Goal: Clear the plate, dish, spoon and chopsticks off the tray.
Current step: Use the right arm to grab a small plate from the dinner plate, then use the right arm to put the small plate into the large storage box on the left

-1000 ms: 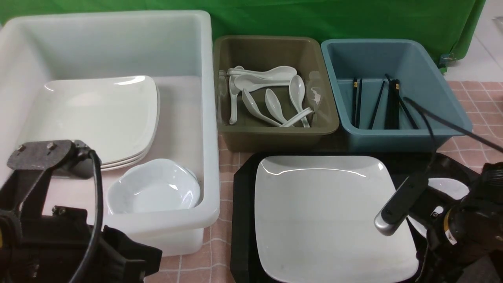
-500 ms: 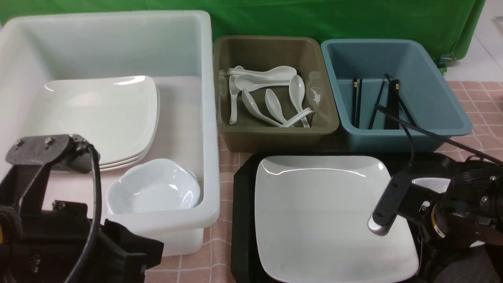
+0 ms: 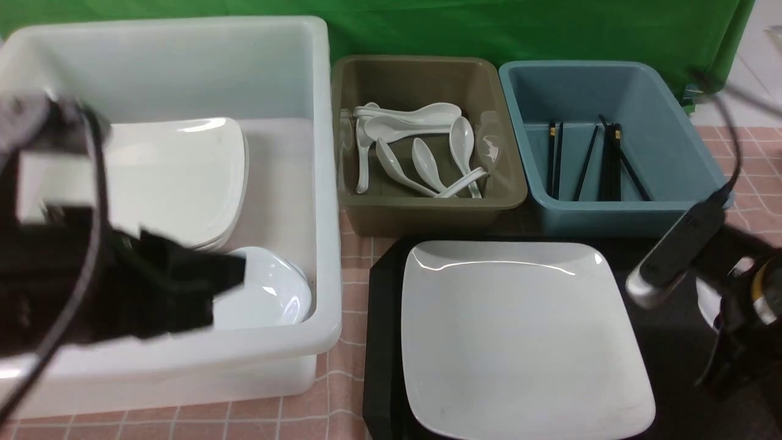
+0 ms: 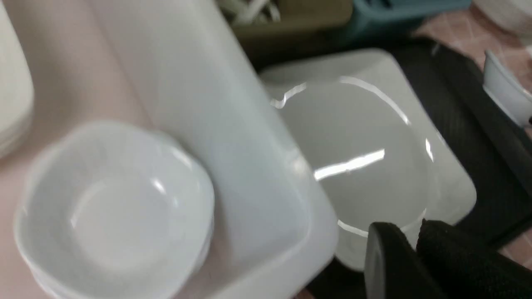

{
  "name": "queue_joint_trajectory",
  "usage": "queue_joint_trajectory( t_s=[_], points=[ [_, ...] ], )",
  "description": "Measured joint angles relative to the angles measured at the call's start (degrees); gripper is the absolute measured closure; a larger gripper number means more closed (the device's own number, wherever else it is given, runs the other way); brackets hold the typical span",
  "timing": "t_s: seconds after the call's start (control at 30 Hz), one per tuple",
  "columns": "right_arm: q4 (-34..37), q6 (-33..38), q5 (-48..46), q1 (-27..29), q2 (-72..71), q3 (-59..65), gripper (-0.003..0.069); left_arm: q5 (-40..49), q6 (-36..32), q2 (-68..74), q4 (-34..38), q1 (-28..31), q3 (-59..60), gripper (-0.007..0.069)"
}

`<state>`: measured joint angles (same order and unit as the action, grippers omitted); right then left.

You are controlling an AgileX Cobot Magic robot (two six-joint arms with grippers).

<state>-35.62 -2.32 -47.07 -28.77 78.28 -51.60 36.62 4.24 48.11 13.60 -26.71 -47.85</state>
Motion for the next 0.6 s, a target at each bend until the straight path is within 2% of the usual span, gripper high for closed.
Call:
queue_joint_trajectory(
  t_s=[0.13,0.27,0.3,0.33,0.37,0.4,0.43,0.47,0.5,0.53,0.6],
  points=[
    [8.7,5.1,-0.8,0.0,-6.4,-5.1,0.0571,-0.2,4.8,0.0,-7.1,0.0,-7.2,0.0532],
    [23.9,13.8,-1.0,0.0,-10.0,-12.2,0.0571,3.3,12.9,0.1,-19.7,0.0,-14.2,0.0532],
    [23.9,14.4,-1.0,0.0,-10.1,-12.6,0.0571,3.4,12.9,0.1,-19.7,0.0,-14.5,0.0532],
    [34.2,21.1,-0.8,0.0,-10.3,-16.2,0.0571,4.4,15.4,0.2,-25.6,0.0,-16.8,0.054],
    [35.6,22.9,-0.8,0.0,-10.3,-16.9,0.0571,4.5,15.4,0.2,-26.1,0.0,-17.1,0.0542],
    [46.9,30.7,-0.7,0.0,-9.7,-19.7,0.0571,5.7,16.8,0.4,-29.9,0.0,-19.3,0.0566],
    [46.9,30.7,-0.7,0.0,-9.7,-19.7,0.0571,6.1,17.0,0.4,-30.6,0.0,-19.9,0.0574],
    [58.8,39.5,-0.7,0.0,-8.0,-22.5,0.0571,8.5,17.4,1.1,-33.0,0.0,-22.4,0.0601],
    [63.4,43.7,-0.7,-0.2,-6.7,-23.5,0.0571,10.9,17.5,1.5,-33.9,0.0,-24.0,0.061],
    [65.5,44.5,-0.7,-0.3,-6.4,-23.7,0.0571,10.9,17.5,1.6,-34.1,0.0,-24.0,0.061],
    [72.9,51.1,-0.6,-1.9,-2.2,-26.5,0.0571,17.8,17.3,3.5,-36.3,0.0,-27.5,0.0615]
  ],
)
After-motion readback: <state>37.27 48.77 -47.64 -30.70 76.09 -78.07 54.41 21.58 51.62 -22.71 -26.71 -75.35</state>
